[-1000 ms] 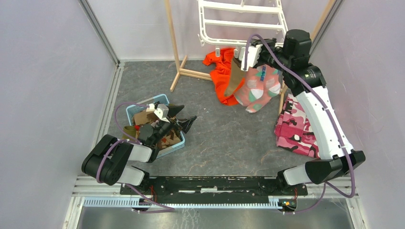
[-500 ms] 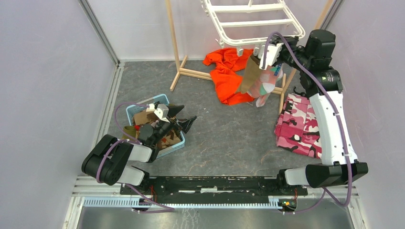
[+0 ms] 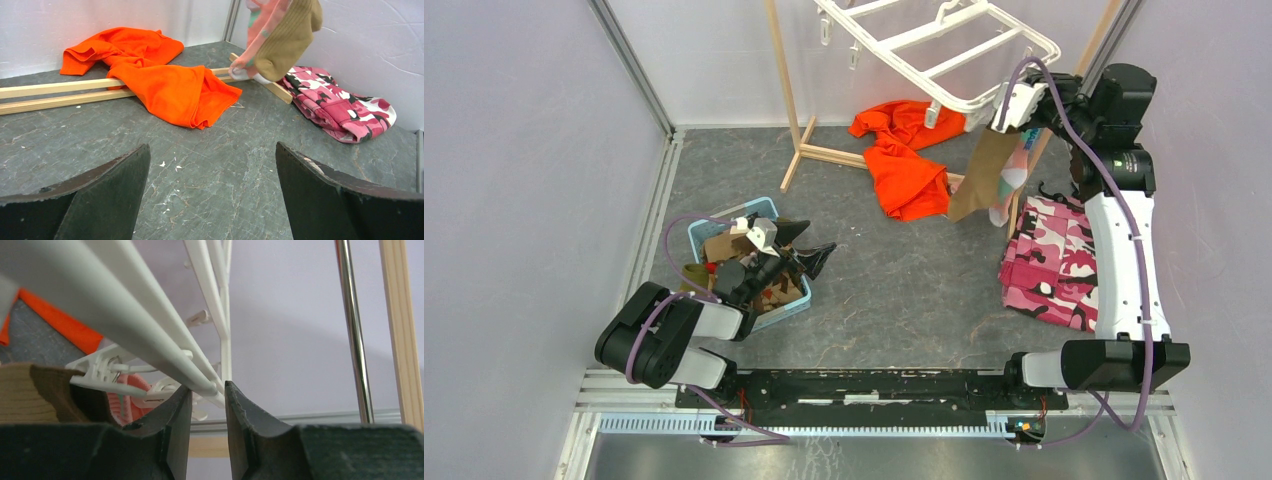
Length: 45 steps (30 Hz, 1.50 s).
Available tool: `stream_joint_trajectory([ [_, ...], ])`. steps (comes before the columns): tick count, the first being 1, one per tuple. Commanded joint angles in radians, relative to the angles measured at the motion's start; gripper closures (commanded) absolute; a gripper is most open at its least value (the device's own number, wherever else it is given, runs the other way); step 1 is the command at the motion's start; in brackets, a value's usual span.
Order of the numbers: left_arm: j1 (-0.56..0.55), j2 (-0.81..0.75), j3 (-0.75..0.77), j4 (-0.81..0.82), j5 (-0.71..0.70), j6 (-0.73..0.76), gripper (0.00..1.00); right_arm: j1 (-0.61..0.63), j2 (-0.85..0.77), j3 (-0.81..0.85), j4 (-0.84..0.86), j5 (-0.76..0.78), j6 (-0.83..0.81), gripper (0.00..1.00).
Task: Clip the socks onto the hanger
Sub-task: Move the hanger to the clothesline.
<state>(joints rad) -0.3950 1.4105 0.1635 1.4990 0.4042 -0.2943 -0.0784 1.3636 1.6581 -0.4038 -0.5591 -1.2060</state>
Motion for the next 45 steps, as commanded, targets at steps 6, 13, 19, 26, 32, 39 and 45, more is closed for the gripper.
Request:
stream_joint_trajectory([
  [6, -0.004, -0.007, 0.01, 0.236, 0.022, 0.033, 0.0, -0.059, 0.033, 0.002, 0.127, -0.067, 0.106, 0.47],
  [13, -0.005, -0.007, 0.01, 0.238, 0.022, 0.033, 0.0, -0.084, -0.014, -0.057, 0.149, -0.109, 0.142, 0.28],
  [19, -0.005, -0.008, 0.008, 0.237, 0.022, 0.033, 0.0, -0.096, -0.07, -0.095, 0.119, -0.19, 0.172, 0.23],
  [26, -0.004, -0.008, 0.008, 0.236, 0.021, 0.034, 0.0, -0.117, -0.16, -0.168, 0.069, -0.287, 0.265, 0.15],
  [32, -0.004, -0.008, 0.008, 0.237, 0.022, 0.034, 0.0, -0.156, -0.244, -0.261, 0.004, -0.456, 0.361, 0.16],
  [39, -0.005, -0.009, 0.008, 0.237, 0.022, 0.033, 0.0, -0.162, -0.336, -0.476, -0.082, -0.704, 0.391, 0.23],
  [45, -0.004, -0.005, 0.011, 0.236, 0.023, 0.032, 0.0, -0.142, -0.308, -0.615, -0.087, -0.811, 0.398, 0.38],
])
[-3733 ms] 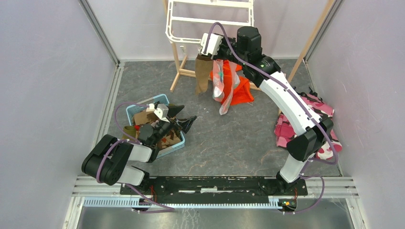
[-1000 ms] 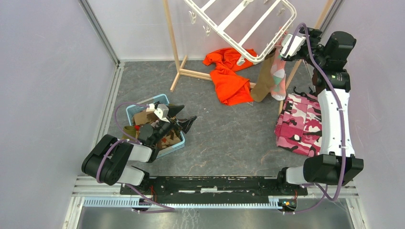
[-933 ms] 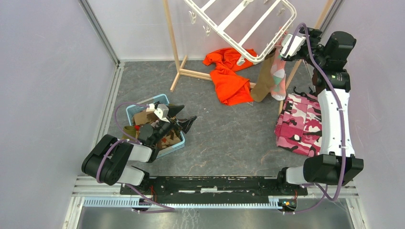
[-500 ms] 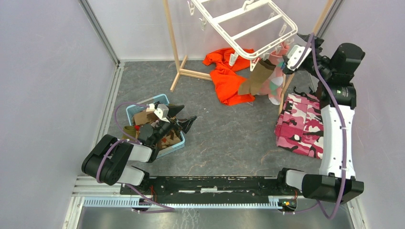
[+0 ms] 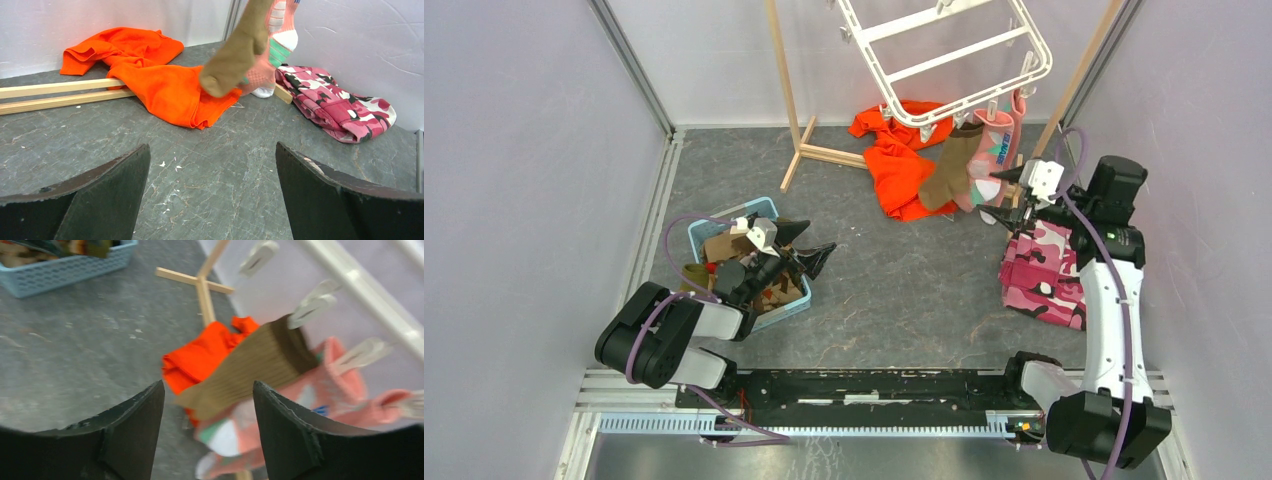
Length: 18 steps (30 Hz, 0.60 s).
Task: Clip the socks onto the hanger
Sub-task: Move the hanger to the clothesline.
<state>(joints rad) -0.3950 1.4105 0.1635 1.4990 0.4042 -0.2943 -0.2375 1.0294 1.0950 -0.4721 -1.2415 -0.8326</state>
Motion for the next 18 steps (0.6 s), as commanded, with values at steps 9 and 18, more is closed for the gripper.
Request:
stream_joint_trajectory([
  [9, -0.005, -0.001, 0.023, 0.236, 0.02, 0.019, 0.0, 0.215, 0.121, -0.141, 0.166, 0.146, 0.214, 0.56],
  [18, -0.003, -0.117, 0.149, -0.071, 0.067, -0.183, 0.0, 0.378, 0.07, -0.245, 0.426, 0.232, 0.375, 0.51],
])
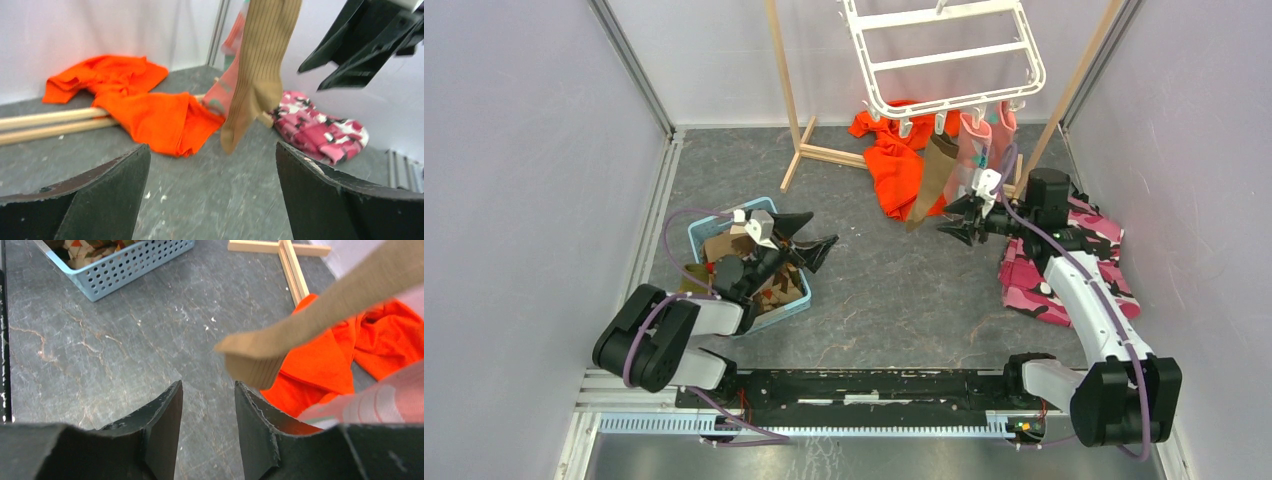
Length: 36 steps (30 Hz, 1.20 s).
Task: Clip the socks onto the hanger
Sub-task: Move the hanger to the clothesline.
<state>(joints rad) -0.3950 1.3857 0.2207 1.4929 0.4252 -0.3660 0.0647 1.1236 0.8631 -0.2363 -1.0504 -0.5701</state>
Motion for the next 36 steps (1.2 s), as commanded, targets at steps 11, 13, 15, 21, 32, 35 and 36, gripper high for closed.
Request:
stream_joint_trajectory([
  [11, -0.004, -0.413, 0.141, -0.596, 0.016, -0.084, 0.0, 0.239, 0.046, -0.063, 0.63, 0.395, 0.475, 0.57],
  [13, -0.004, -0.457, 0.147, -0.675, 0.008, -0.069, 0.0, 0.24, 0.075, -0.058, 0.66, 0.492, 0.533, 0.57],
  [15, -0.003, -0.497, 0.14, -0.737, -0.007, -0.06, 0.0, 0.241, 0.073, -0.09, 0.694, 0.588, 0.564, 0.57],
  [21, -0.003, -0.563, 0.1, -0.79, -0.089, -0.096, 0.0, 0.237, 0.047, -0.148, 0.698, 0.86, 0.564, 0.55],
  [32, -0.003, -0.628, 0.242, -1.204, -0.25, -0.165, 0.0, 0.103, 0.006, -0.089, 0.483, 0.542, 0.442, 0.53],
  [35, -0.003, -0.642, 0.288, -1.276, -0.232, -0.172, 0.0, 0.003, -0.002, -0.018, 0.345, 0.25, 0.355, 0.52],
  [36, -0.004, -0.643, 0.31, -1.308, -0.228, -0.169, 0.01, -0.013, -0.007, -0.002, 0.302, 0.205, 0.32, 0.49],
])
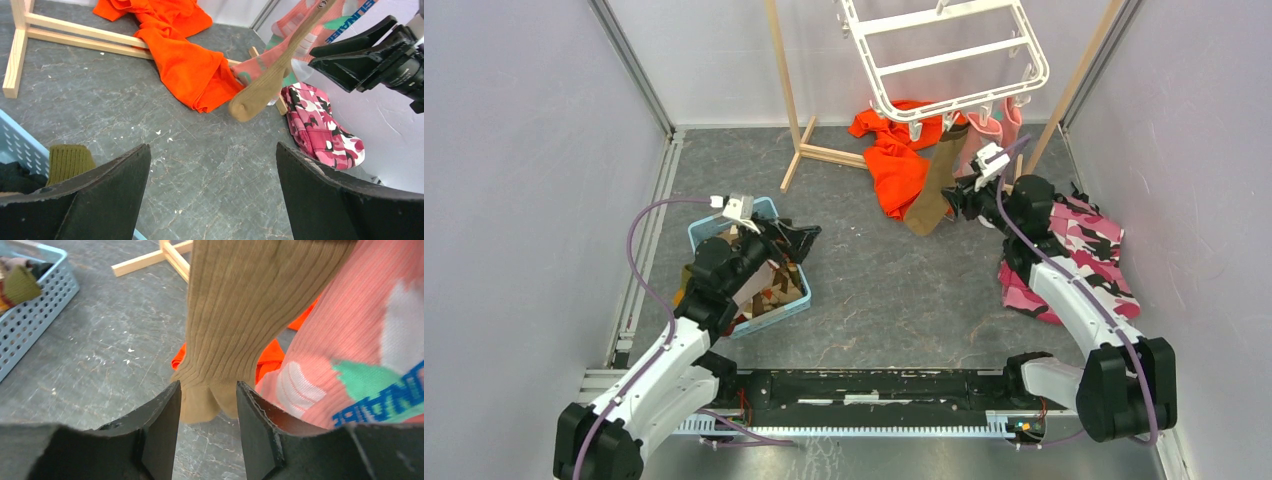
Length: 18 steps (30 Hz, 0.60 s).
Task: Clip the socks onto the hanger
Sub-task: Move the hanger to the clothesline.
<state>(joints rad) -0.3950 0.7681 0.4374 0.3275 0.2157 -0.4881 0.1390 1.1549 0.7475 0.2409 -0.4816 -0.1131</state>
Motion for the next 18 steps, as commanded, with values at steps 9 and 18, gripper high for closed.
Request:
stream_joint_trajectory([
  [9, -0.006, 0.07, 0.32, -0.584, -0.252, 0.073, 0.29, -0.096, -0.227, 0.073, -0.366, -0.41, -0.341, 0.24],
  [18, -0.268, 0.153, 0.501, -0.949, -0.717, -0.023, 0.33, -0.099, -0.181, 0.026, -0.405, -0.587, -0.411, 0.1],
])
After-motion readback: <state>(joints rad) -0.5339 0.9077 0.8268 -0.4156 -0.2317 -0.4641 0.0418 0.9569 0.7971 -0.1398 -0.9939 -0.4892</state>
